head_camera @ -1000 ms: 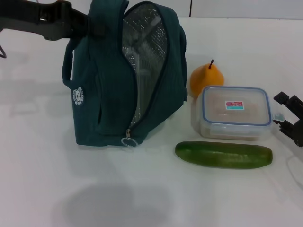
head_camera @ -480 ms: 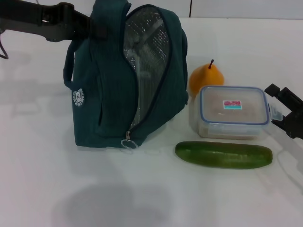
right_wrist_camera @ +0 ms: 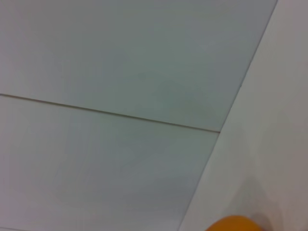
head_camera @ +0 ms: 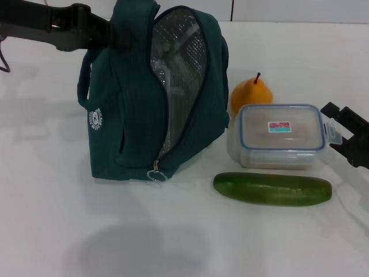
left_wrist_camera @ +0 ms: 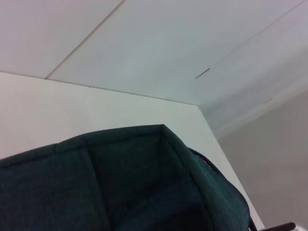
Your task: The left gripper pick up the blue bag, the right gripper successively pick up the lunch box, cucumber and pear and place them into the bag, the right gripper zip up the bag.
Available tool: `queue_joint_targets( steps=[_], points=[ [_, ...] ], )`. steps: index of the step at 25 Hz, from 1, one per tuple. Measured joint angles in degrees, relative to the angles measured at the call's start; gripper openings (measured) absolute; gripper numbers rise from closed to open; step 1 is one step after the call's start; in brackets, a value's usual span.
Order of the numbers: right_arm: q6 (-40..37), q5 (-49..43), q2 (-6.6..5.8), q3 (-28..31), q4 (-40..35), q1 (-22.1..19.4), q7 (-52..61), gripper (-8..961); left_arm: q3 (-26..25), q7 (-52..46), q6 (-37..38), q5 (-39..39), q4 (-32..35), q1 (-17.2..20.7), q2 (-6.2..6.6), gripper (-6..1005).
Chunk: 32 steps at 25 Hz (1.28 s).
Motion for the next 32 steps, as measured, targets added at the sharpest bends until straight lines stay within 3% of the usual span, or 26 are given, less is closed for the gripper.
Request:
queue_joint_targets(
  steps=[9,14,20,32],
  points=[
    [0.65,-0.27,-0.16,-1.46,0.20,1.17,-0.44,533,0.00,0.56,0.14,-0.09,0.00,0.07,-0.09,45],
    [0.84,-0.32,-0.17,-1.52,0.25,1.30,-0.62,317,-0.01,0.97,0.17,-0.20,0.00,0.25,-0.09,45],
    [0.96,-0.32,-0.12,-2.22,0.24,1.30,-0.72,134,0.00,1.17,0.25,-0.32,0.00,0.26,-0.08,45],
    [-2.89,0.23,-0.08,-2.03,0.33,1.07,-3.44,92,0.00,1.28,0.26,-0.44,0.00,0.39,-0.08,45]
  ],
)
